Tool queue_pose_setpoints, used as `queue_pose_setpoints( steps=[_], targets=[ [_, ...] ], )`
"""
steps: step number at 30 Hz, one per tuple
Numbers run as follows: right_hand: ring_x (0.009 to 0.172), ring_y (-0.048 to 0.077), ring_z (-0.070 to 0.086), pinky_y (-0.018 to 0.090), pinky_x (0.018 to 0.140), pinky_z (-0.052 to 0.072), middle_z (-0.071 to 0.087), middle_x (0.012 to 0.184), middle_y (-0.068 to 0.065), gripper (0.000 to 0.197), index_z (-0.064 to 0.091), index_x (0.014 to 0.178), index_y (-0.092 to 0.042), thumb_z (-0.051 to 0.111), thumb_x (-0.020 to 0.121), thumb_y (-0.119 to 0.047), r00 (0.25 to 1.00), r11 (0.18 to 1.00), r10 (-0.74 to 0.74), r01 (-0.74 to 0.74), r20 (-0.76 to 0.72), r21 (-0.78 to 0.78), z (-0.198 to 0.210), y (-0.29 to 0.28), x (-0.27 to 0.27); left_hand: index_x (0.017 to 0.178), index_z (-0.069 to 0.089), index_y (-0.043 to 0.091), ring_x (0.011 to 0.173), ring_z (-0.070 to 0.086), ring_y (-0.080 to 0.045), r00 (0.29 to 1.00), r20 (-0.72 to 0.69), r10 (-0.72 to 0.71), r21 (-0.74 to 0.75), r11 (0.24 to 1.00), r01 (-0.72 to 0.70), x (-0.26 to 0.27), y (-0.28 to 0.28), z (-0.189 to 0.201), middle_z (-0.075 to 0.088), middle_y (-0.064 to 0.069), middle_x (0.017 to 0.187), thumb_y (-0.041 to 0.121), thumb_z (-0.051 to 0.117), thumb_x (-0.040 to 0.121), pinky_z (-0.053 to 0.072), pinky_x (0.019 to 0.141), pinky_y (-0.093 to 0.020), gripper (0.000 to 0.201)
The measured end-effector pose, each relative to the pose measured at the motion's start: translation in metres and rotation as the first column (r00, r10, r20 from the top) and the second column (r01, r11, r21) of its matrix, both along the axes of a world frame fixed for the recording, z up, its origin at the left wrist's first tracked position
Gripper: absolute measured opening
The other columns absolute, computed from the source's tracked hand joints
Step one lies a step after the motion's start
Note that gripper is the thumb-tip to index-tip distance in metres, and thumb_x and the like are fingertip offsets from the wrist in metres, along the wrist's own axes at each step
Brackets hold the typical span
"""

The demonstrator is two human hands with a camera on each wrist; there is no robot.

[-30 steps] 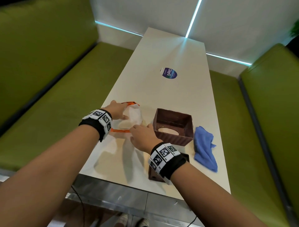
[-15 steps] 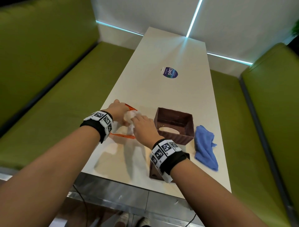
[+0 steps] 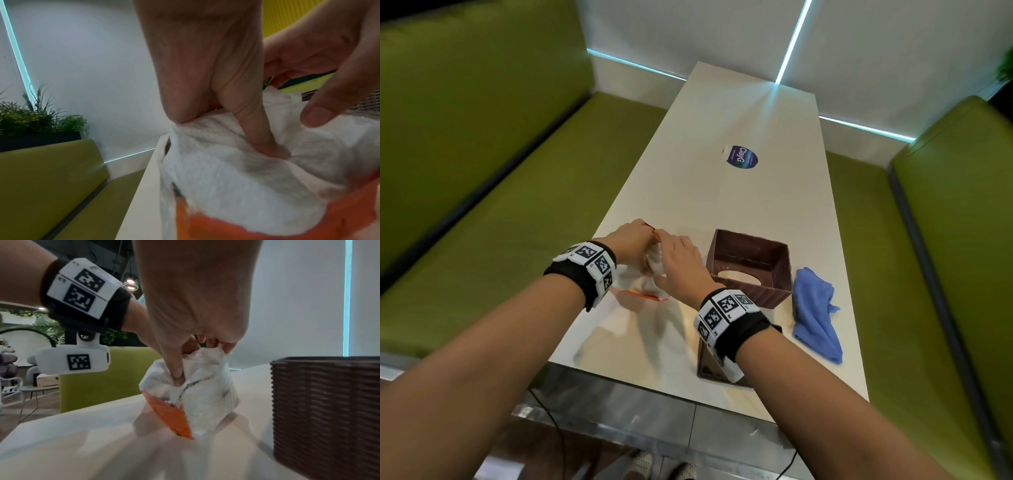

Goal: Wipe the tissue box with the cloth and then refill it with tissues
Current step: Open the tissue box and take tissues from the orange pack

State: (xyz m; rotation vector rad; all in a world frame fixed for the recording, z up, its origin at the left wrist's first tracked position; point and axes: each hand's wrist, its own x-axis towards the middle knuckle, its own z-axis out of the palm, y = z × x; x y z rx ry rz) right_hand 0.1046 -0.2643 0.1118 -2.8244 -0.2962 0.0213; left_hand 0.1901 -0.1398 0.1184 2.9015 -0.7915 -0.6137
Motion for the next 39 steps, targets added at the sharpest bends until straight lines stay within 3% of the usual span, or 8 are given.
queue_pose_setpoints(
  steps=[8,14,21,25,28,34,37,39],
  targets=[
    [0.120,0.030,0.040,0.041,0.093,0.034,0.064,0.116,0.007,0.055,0.045,0.126,-0.013,0.068,0.079,-0.030,0.986,0.987,-0.154,0.156,-0.067,0.026,-0.004,-0.001,0.003,0.127,0.053,0.033,0.119,0.051,-0.020,0.991,0.044,-0.130,-0.092,0.987,0.133,-0.010,0.014,0.000,0.061,0.006,0.123,0.040,0.069,0.067,0.046,0.096,-0.039,0.062],
    [0.114,0.030,0.042,0.036,0.080,0.032,0.065,0.104,0.007,0.038,0.063,0.103,-0.013,0.065,0.079,-0.042,0.955,0.977,-0.214,0.207,-0.205,-0.057,0.000,-0.005,0.008,0.116,0.046,0.033,0.091,0.060,-0.025,0.994,0.001,-0.109,-0.051,0.993,0.109,-0.009,0.022,0.002,0.058,-0.002,0.100,0.046,0.071,0.067,0.047,0.072,-0.034,0.056],
    [0.118,0.029,0.043,0.036,0.087,0.033,0.065,0.109,0.004,0.044,0.056,0.119,-0.020,0.064,0.078,-0.035,0.920,0.933,-0.264,0.320,-0.290,0.165,-0.001,-0.005,0.003,0.107,0.058,0.029,0.090,0.059,-0.019,0.997,-0.045,-0.062,-0.071,0.996,0.059,0.004,0.030,0.013,0.061,0.008,0.091,0.037,0.077,0.063,0.050,0.076,-0.032,0.048],
    [0.106,0.028,0.059,0.041,0.089,0.051,0.068,0.103,0.006,0.043,0.055,0.113,-0.026,0.068,0.072,-0.030,0.904,0.805,-0.292,0.409,-0.313,0.430,0.000,-0.008,0.003,0.105,0.063,0.029,0.087,0.057,-0.015,0.997,-0.072,0.041,-0.285,0.957,-0.059,0.011,0.039,0.015,0.063,0.007,0.090,0.026,0.083,0.064,0.044,0.072,-0.025,0.046],
    [0.090,0.023,0.063,0.042,0.079,0.057,0.066,0.097,0.003,0.037,0.056,0.106,-0.024,0.073,0.074,-0.019,0.894,0.620,-0.292,0.447,-0.339,0.645,0.006,-0.010,0.001,0.102,0.060,0.033,0.083,0.058,-0.014,0.981,-0.152,0.119,-0.478,0.860,-0.179,0.014,0.048,0.019,0.064,0.005,0.092,0.018,0.087,0.063,0.043,0.065,-0.019,0.049],
    [0.098,0.017,0.065,0.036,0.091,0.053,0.066,0.107,0.002,0.043,0.052,0.117,-0.013,0.073,0.080,-0.006,0.894,0.271,-0.219,0.440,-0.391,0.856,0.016,-0.014,0.000,0.126,0.051,0.032,0.102,0.059,-0.022,0.941,-0.275,0.196,-0.713,0.615,-0.336,0.013,0.061,0.038,0.058,-0.014,0.119,0.028,0.091,0.060,0.051,0.081,-0.023,0.078],
    [0.105,0.020,0.065,0.037,0.094,0.054,0.065,0.116,0.006,0.058,0.044,0.130,-0.010,0.074,0.081,-0.004,0.885,0.121,-0.182,0.452,-0.428,0.884,0.017,-0.014,0.001,0.135,0.045,0.026,0.082,0.067,-0.008,0.898,-0.374,0.233,-0.789,0.429,-0.440,0.008,0.061,0.045,0.062,-0.008,0.105,0.013,0.086,0.068,0.057,0.067,-0.023,0.080],
    [0.102,0.014,0.064,0.030,0.088,0.055,0.062,0.116,0.002,0.066,0.037,0.135,-0.011,0.074,0.080,-0.004,0.879,0.054,-0.170,0.460,-0.446,0.886,0.018,-0.012,0.004,0.136,0.043,0.025,0.080,0.070,-0.012,0.869,-0.428,0.250,-0.812,0.317,-0.491,0.007,0.059,0.048,0.065,-0.009,0.100,0.012,0.085,0.067,0.058,0.062,-0.023,0.082]
  ],
)
